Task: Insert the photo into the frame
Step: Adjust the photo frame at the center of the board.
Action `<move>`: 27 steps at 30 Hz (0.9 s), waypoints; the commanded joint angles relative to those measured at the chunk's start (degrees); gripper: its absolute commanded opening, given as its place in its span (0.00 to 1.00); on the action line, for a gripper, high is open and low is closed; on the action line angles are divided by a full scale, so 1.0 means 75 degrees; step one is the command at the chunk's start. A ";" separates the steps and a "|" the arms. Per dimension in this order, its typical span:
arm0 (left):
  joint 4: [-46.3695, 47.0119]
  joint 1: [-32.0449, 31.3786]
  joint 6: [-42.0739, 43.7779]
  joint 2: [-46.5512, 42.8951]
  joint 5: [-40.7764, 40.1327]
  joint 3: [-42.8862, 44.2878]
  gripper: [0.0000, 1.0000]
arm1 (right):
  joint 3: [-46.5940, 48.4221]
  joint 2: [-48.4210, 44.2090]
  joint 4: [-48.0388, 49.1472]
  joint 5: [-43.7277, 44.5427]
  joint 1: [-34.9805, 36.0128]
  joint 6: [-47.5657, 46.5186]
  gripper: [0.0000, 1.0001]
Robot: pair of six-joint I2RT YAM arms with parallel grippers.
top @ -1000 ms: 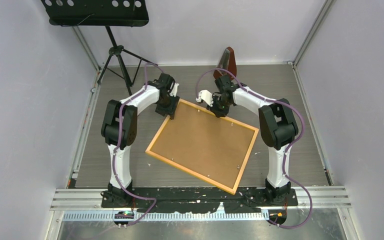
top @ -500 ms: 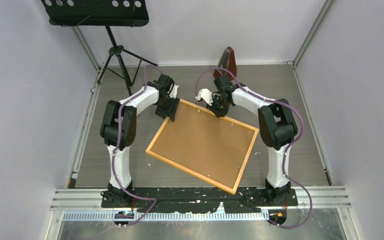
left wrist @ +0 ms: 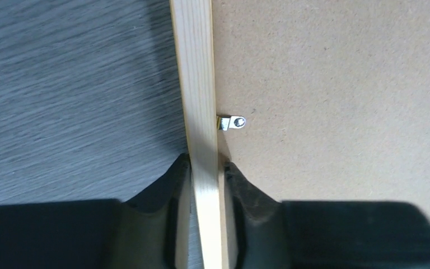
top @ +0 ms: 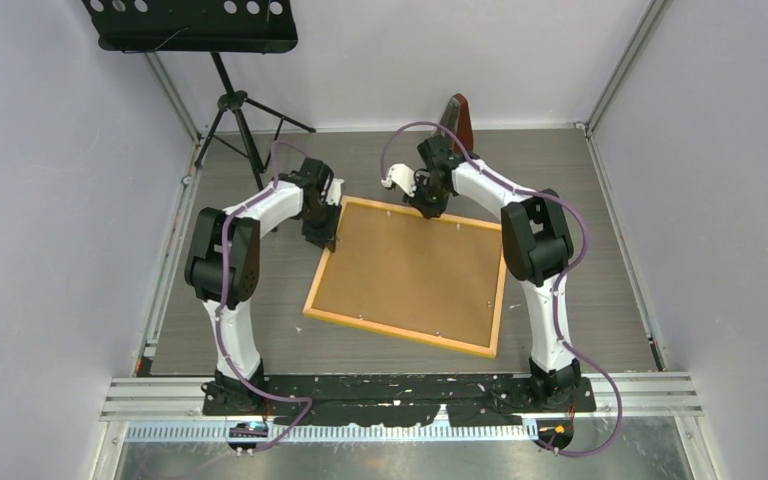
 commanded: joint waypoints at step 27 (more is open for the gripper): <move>0.2718 0.0173 -0.2548 -0.0962 0.1551 -0.2845 0.00 | -0.4567 -0.5049 0.1383 0.0889 -0.1956 0.4518 0.80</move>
